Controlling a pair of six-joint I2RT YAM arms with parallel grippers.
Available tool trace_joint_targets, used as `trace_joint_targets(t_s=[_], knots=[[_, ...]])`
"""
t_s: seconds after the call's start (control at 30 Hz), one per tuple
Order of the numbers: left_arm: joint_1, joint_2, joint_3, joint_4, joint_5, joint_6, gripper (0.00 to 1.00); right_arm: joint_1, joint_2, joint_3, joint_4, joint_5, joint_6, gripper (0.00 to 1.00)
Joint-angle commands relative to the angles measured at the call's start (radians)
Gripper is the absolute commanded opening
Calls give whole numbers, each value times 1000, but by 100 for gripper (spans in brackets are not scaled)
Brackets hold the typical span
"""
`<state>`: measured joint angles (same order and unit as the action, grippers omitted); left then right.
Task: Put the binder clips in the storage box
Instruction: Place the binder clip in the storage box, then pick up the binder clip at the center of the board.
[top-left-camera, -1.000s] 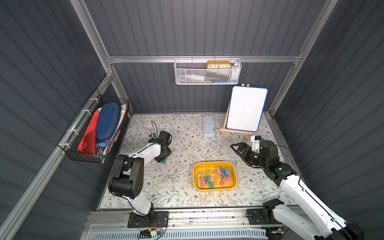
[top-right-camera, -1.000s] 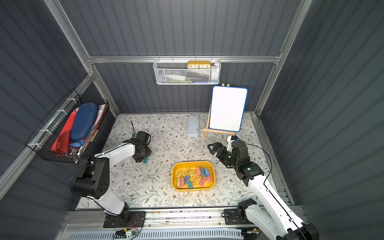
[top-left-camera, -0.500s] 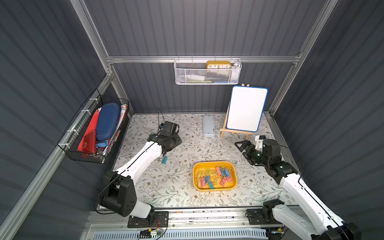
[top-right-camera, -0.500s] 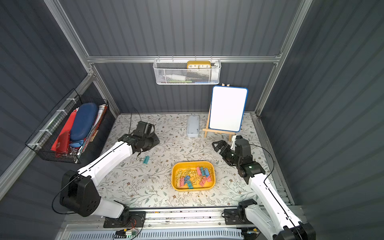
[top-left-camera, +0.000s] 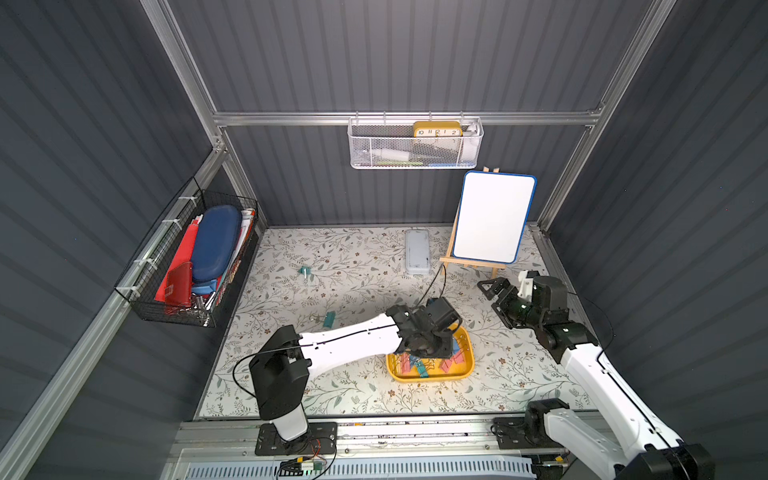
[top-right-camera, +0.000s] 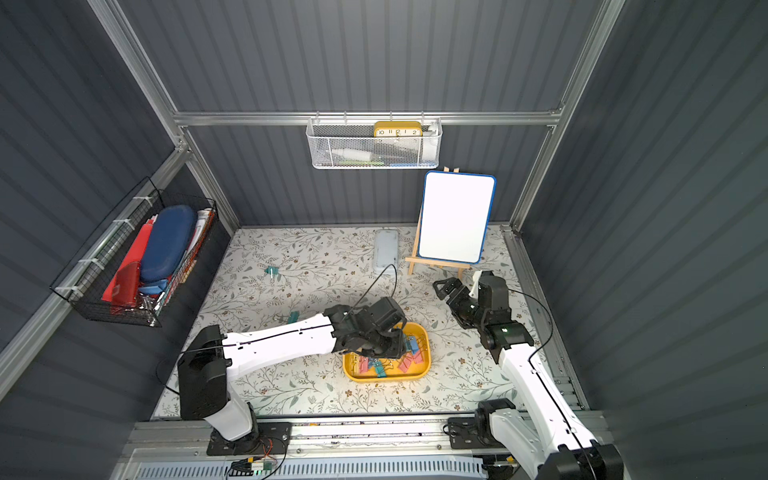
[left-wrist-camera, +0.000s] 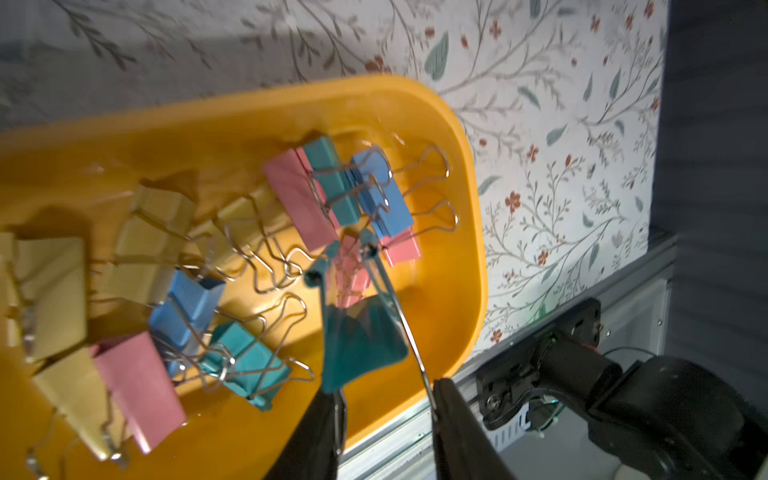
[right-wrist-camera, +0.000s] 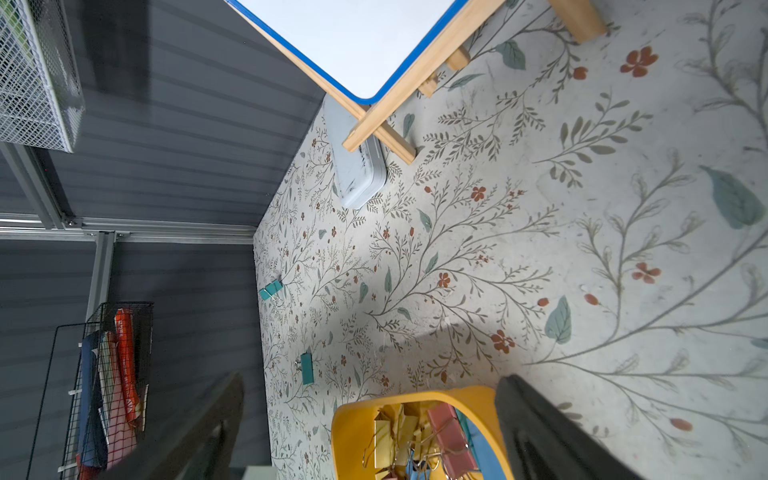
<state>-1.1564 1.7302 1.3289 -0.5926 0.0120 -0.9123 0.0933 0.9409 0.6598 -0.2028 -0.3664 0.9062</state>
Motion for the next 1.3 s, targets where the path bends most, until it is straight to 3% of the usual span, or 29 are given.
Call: trace_joint_targets(t_s=[0.0, 0.13, 0.4, 0.57, 0.73, 0.93, 1.1, 1.27], knots=[[-17, 66, 28, -38, 11, 21, 37, -4, -11, -10, 11, -19, 7, 99], [-18, 110, 35, -52, -23, 42, 45, -4, -25, -8, -1, -20, -1, 99], [-16, 127, 74, -86, -46, 37, 72, -4, -36, -13, 2, -30, 11, 99], [34, 81, 189, -132, -118, 49, 85, -4, -37, 1, 6, -41, 15, 99], [247, -20, 231, -172, -235, 61, 86, -4, -37, 16, -4, -70, 12, 99], [642, -109, 189, -72, -324, 134, 85, -3, -51, 14, -28, -88, 3, 99], [870, 12, 210, -55, -562, 177, 85, -3, -75, -3, -36, -92, 6, 99], [1031, 179, 238, 65, -551, 260, 86, -3, -92, -26, -36, -106, 13, 99]])
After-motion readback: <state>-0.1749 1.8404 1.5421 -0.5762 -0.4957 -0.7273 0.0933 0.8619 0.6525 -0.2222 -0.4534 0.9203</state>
